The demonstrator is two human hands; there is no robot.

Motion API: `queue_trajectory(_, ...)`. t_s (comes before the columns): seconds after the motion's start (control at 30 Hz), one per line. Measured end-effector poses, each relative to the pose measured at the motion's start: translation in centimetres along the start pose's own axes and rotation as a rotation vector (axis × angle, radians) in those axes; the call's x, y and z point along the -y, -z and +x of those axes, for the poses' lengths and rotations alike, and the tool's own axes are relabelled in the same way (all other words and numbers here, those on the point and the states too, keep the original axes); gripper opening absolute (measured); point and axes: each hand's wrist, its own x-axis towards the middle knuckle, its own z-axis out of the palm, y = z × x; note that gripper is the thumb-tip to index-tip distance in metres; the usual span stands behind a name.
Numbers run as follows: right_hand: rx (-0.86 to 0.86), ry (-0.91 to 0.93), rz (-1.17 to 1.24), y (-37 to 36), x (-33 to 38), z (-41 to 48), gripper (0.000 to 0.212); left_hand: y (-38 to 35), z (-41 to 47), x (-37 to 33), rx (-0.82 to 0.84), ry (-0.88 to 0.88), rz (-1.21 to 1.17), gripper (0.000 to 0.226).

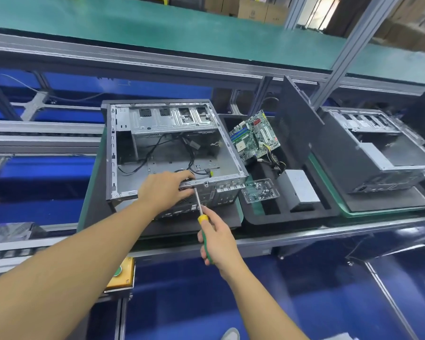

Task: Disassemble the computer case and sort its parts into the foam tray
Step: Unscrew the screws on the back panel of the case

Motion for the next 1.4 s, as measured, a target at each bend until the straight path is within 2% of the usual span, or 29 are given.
queue_trajectory(0.7,-0.048,0.015,-0.054,-0.1,0.3,-0.3,0.030,0.1,0.1,0.1,0.005,0.003,-0.011,0.039)
queue_trajectory(1.0,-0.036,-0.033,-0.025,-0.1,1.1,-0.6,0.029,0.1,0.1,0.2,0.013,0.007,-0.007,0.036)
queue_trajectory(1.1,-0.021,-0.077,0.013,0.0,1.7,-0.5,0.022,0.0,0.1,0.2,0.023,0.014,-0.010,0.038)
queue_trajectory(1.17,-0.063,-0.088,-0.095,-0.1,2.3,-0.6,0.020,-0.1,0.2,0.2,0.030,0.014,-0.009,0.042)
queue_trajectory(1.3,-0.167,-0.052,-0.366,-0.7,3.1,-0.7,0.029,-0.4,0.5,0.3,0.038,0.010,0.010,0.047)
queue_trajectory(1.33,-0.206,-0.008,-0.493,-0.9,3.2,-0.7,0.026,-0.4,0.5,0.3,0.040,0.011,0.010,0.047)
queue_trajectory(1.4,-0.335,0.093,-0.918,-1.6,2.6,-0.7,0.020,-0.4,0.5,0.2,0.041,0.018,0.011,0.047)
